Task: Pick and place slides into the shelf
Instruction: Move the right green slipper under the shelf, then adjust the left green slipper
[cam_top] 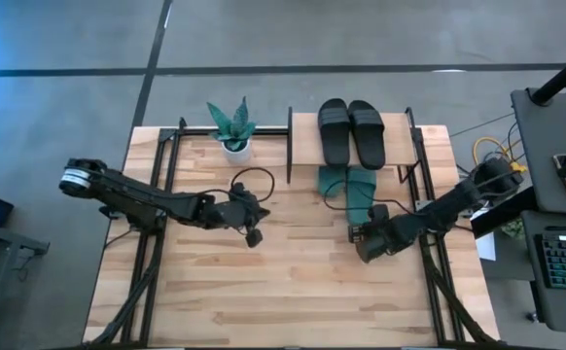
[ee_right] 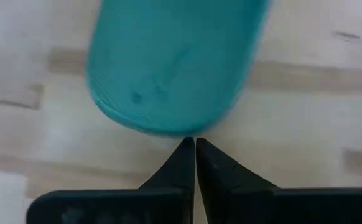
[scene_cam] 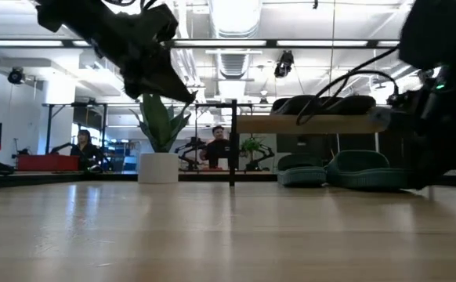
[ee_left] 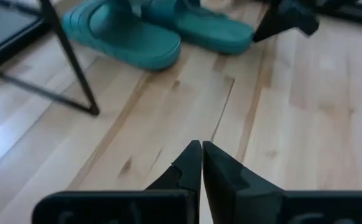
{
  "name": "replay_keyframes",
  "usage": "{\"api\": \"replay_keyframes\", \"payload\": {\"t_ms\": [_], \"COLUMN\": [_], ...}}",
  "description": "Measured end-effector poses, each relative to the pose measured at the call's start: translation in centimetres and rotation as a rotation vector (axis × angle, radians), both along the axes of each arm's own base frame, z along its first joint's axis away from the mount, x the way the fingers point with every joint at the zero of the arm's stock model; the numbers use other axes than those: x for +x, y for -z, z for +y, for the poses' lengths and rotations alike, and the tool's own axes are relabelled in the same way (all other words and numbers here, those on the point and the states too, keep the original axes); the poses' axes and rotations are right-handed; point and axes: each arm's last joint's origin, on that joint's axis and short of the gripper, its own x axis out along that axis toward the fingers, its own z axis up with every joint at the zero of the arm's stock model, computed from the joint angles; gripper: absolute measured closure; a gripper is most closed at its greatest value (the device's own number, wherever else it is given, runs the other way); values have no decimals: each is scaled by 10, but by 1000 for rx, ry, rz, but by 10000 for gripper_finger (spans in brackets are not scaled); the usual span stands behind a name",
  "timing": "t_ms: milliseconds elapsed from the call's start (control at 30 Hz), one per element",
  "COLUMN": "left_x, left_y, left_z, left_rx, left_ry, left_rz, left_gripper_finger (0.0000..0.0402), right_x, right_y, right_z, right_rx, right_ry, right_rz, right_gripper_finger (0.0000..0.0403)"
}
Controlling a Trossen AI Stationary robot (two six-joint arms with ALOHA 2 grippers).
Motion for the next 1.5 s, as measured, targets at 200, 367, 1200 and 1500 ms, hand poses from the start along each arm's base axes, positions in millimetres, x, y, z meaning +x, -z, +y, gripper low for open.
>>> {"api": "replay_keyframes", "payload": {"t_ms": [200,367,1200,1500], "left_x": [0,1,9,25], "left_y": [5,7,17,32], "left_z": [-2,-5,-13,-9], "left_rx": [-18,-41,-66,-153], "left_ry": [-7,-7,5,51], "left_rz": [14,9,4,-18], "left_gripper_finger": [402,402,402,402], "right_x": [4,3,10,10], "right_y": [3,5,-1,-37], "right_z": [-23,-44,-56,-9], "right_rx": [-63,-139,-134,-110], "right_ry": [7,56,-7,-118], "right_rz": [28,61,105,-97], "right_gripper_finger": [394,394,394,394]}}
